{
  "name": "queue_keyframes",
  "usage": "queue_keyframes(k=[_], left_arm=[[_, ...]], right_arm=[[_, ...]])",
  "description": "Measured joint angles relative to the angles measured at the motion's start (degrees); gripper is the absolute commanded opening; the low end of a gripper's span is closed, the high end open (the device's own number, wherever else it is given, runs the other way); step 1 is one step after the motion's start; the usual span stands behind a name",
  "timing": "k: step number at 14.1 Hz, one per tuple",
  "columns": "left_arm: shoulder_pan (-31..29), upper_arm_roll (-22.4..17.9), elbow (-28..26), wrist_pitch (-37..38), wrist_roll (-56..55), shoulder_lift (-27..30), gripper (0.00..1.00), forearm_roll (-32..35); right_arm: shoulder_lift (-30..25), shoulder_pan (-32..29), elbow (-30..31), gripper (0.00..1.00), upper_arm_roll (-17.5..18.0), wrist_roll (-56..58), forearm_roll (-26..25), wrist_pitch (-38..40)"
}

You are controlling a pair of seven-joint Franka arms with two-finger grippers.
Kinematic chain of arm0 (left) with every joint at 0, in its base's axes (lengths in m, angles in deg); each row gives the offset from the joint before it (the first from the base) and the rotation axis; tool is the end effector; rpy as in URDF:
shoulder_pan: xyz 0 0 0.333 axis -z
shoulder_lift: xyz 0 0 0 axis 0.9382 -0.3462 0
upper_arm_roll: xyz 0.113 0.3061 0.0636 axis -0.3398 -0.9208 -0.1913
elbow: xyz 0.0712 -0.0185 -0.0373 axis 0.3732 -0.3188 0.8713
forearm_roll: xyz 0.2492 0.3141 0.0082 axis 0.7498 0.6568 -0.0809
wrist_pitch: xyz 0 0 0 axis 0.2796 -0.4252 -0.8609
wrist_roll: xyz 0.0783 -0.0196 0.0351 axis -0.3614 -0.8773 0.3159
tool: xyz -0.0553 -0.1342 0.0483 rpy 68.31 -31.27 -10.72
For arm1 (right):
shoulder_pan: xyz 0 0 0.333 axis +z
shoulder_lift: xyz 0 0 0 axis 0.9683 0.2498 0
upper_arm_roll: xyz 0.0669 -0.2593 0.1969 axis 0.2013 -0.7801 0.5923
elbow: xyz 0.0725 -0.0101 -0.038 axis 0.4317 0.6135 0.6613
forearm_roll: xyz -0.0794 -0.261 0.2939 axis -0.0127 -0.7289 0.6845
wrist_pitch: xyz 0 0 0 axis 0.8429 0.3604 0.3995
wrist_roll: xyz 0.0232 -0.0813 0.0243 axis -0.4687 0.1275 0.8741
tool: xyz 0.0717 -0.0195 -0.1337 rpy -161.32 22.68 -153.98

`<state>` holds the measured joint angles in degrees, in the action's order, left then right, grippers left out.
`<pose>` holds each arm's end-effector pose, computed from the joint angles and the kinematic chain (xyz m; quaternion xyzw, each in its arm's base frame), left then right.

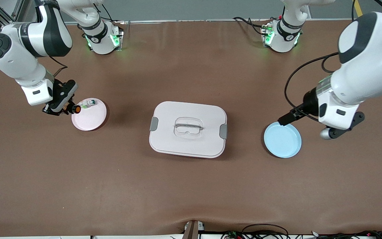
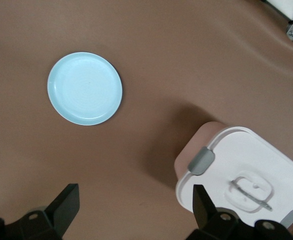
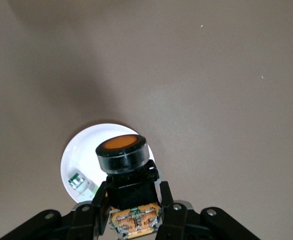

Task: Transfer orange switch to right arm and place
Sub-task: 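Carry the switch with the right gripper over the pink plate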

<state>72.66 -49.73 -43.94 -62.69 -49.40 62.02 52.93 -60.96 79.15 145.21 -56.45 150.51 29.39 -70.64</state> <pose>0.6314 -0.1754 0.5377 0.9703 0.2250 -0.0493 0.0735 0.5129 0.0180 0.3771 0.8322 0.5521 0.0344 0.0388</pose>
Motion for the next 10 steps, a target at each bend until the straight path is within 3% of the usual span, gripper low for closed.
queue_keyframes(k=[6, 10], left_arm=[[-1.5, 0.1, 0.0, 4.1, 4.1, 0.7, 1.00, 3.0], [-1.3, -0.4, 0.0, 4.9, 4.9, 1.7, 1.00, 3.8]], right_arm=[[1.0, -2.3, 5.7, 0.06, 0.0, 5.9, -0.2, -7.0], [4.9, -4.7, 6.7, 0.08, 0.0, 9.0, -0.8, -10.0]])
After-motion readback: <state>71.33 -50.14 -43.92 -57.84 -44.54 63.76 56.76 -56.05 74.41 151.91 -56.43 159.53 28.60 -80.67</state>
